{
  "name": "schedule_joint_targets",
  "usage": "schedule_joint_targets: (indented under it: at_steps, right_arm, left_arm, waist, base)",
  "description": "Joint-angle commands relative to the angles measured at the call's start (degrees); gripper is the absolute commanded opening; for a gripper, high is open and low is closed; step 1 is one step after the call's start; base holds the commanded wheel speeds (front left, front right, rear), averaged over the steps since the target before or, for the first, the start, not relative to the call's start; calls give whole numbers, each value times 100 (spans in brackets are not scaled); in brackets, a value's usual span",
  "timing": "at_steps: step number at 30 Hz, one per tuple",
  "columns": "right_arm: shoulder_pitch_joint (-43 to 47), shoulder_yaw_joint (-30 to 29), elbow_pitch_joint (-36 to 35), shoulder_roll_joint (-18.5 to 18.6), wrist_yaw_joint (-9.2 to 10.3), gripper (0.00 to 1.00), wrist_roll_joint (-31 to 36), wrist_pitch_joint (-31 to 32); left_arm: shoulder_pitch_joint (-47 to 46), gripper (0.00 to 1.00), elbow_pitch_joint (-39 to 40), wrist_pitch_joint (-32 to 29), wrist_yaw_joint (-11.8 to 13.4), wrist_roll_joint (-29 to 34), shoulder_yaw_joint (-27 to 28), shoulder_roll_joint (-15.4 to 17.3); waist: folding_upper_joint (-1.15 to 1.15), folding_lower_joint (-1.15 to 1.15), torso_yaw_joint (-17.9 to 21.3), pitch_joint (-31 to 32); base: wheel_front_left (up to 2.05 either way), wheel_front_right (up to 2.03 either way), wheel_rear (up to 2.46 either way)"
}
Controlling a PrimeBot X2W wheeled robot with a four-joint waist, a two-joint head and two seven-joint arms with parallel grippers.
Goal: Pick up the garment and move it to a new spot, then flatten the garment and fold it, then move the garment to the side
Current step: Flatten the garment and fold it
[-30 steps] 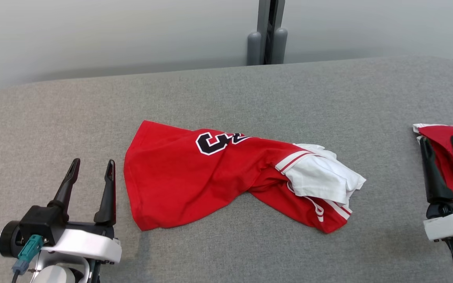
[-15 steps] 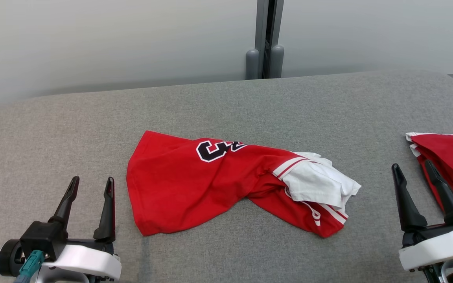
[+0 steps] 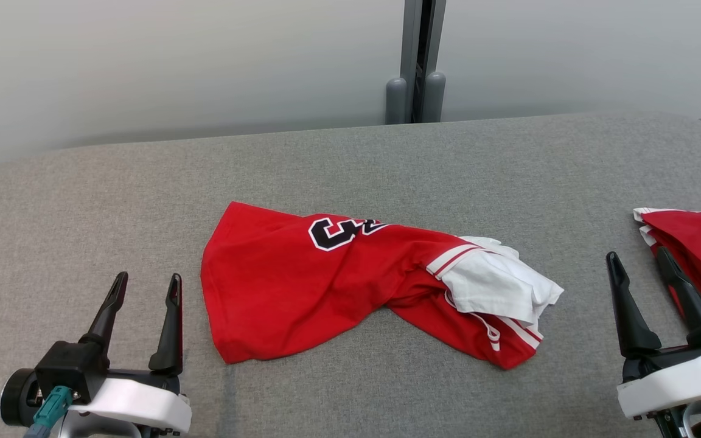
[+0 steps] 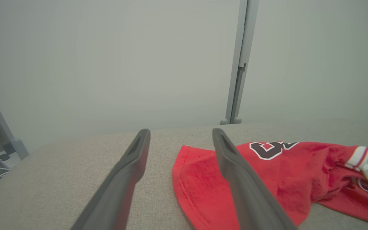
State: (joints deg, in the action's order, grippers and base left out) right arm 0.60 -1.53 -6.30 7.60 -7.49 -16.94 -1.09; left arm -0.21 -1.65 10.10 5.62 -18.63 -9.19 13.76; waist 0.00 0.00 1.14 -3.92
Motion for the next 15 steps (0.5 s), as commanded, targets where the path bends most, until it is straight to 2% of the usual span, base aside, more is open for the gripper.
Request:
schedule_joint_targets:
  at_steps: [1, 8, 15]
  right_arm:
    - [33, -16, 3, 34, 0, 100, -15, 3]
    - [-9, 2, 13, 50, 0, 100, -29, 39]
    - [-101, 92, 31, 12, 0, 100, -54, 33]
  left_arm:
    - [28, 100, 24, -10, 37, -21, 0, 35]
    - [-104, 100, 9, -113, -26, -65, -89, 41]
    - [-151, 100, -495, -921, -297, -434, -422, -117]
  waist:
    - [0, 0, -2, -8]
    - [0, 0, -3, -68]
    - [0, 0, 81, -279]
  base:
    - [0, 0, 0]
    - [0, 0, 0]
    - [0, 0, 0]
